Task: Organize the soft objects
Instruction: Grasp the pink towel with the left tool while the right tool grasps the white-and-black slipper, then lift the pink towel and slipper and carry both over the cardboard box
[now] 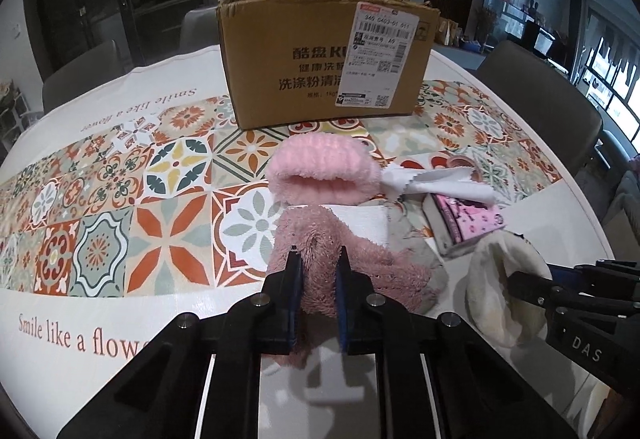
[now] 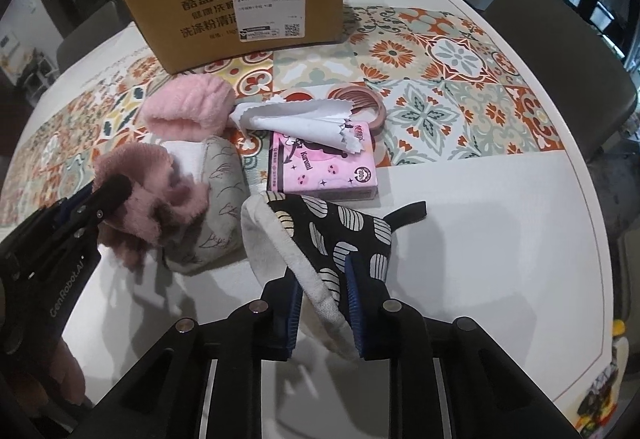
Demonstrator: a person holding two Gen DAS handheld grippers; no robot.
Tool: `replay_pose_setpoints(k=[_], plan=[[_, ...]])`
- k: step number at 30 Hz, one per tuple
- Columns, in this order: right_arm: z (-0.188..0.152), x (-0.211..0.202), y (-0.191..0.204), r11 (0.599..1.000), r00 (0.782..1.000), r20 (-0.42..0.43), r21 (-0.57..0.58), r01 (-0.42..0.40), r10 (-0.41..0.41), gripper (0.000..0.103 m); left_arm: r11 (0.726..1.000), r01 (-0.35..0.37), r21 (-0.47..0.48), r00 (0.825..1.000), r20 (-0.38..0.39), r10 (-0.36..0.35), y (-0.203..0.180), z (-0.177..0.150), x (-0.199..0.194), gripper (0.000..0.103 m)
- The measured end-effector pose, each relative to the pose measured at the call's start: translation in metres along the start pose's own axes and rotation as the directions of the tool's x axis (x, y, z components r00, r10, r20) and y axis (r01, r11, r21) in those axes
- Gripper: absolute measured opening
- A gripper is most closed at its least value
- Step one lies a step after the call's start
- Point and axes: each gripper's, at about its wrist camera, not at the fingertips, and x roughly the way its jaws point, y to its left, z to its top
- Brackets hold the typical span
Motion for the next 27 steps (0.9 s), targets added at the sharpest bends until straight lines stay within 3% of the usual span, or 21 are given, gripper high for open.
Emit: replay_pose_setpoints(k=[15, 27], plan=[[0.009, -0.044, -0.012, 0.989, 0.989, 0.096, -0.105, -0.105, 0.115, 0.012, 0.999, -0.041, 0.005, 0.991, 0.124, 0.04, -0.027, 0.019, -0.057, 0.016], [0.037, -0.088, -0.012, 0.972, 0.953, 0.23, -0.172, -0.159, 0.196, 0.012, 0.991, -0.133, -0.003, 0.958, 0.256, 0.13, -0.031, 0.048, -0.098, 0.016]])
